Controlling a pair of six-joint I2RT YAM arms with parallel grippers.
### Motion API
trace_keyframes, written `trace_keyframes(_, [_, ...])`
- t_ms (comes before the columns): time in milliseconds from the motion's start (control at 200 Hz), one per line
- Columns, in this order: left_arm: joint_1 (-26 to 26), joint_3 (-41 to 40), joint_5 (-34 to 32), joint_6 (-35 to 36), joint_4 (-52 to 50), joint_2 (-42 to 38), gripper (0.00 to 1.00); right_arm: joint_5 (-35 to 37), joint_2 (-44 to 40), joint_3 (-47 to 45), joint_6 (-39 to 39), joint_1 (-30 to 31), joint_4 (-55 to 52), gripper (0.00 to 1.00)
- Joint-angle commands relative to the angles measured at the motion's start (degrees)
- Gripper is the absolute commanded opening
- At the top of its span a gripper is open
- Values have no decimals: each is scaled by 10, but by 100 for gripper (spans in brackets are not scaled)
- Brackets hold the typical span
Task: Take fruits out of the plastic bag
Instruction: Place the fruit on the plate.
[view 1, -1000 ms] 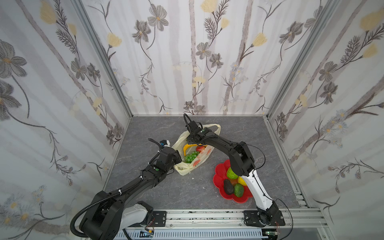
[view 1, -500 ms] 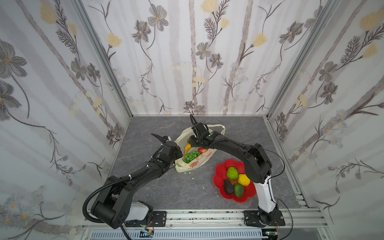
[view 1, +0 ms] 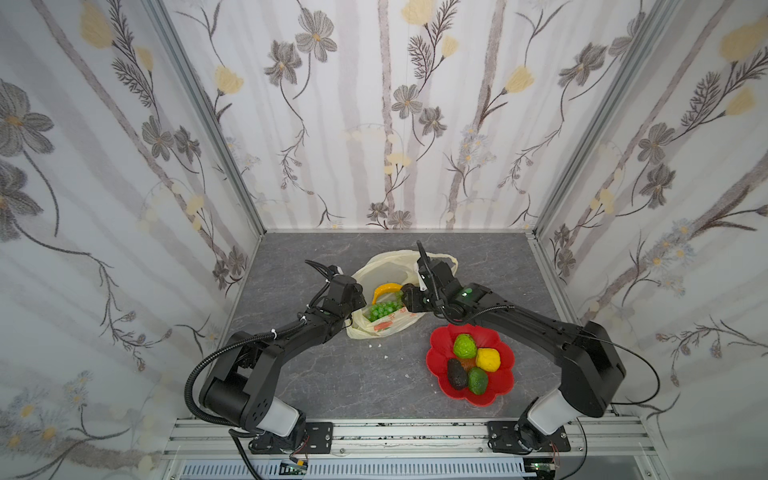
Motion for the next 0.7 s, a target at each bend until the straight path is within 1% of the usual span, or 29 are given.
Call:
trace_keyframes(0, [1,-1,-12,7,18,3,0,9,-59,-58,33,0,-24,51])
trace_keyframes(15, [0,-3,-12,7,19,3,0,9,-81,-68,37,0,-29,51])
trace_keyframes(75, [1,-6,-11,6,20,3,0,10,-124,-105,52,0,-48,51])
trace_keyframes(240, [1,-13,-7,1,25,2,0,12,-220,-175,91,1,-93,51])
trace_keyframes(485, [0,-22,-2,-2,28,-3,0,-2,-309,-224,133,3,-165,51])
trace_keyframes(505, [0,-23,-3,-1,28,-4,0,-2,-316,-244,136,3,-170,51])
trace_keyframes(585, [0,-27,-4,-3,28,-7,0,-2,-344,-266,147,3,-190,51])
trace_keyframes(694, [0,-31,-2,-5,28,-4,0,-1,-369,-287,159,3,-207,51])
